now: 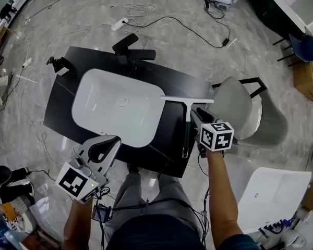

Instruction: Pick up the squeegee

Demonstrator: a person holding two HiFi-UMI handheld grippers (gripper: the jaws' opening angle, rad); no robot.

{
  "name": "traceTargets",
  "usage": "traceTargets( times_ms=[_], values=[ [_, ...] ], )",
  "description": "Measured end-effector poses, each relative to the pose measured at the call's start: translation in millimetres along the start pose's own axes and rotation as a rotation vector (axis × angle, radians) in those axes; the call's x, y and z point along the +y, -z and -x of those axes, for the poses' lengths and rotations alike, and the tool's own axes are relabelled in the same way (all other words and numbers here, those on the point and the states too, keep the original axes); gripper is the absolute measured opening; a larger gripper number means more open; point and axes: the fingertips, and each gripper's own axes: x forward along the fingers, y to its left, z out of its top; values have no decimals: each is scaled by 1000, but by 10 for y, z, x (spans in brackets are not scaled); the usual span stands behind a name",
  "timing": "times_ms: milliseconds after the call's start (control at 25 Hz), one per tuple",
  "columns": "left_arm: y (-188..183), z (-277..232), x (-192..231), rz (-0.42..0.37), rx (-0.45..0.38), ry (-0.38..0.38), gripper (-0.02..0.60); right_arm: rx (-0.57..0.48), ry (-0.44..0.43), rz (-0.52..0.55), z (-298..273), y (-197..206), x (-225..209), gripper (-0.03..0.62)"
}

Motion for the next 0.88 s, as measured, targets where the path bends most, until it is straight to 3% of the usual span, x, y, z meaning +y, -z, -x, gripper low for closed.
traceTargets(
  times_ms=[200,880],
  values=[
    [144,-95,77,8,40,-8,6,46,-4,5,-219,179,-51,167],
    [467,-228,226,66,52,-2,6,135,37,-23,-663,520,-140,178]
  ],
)
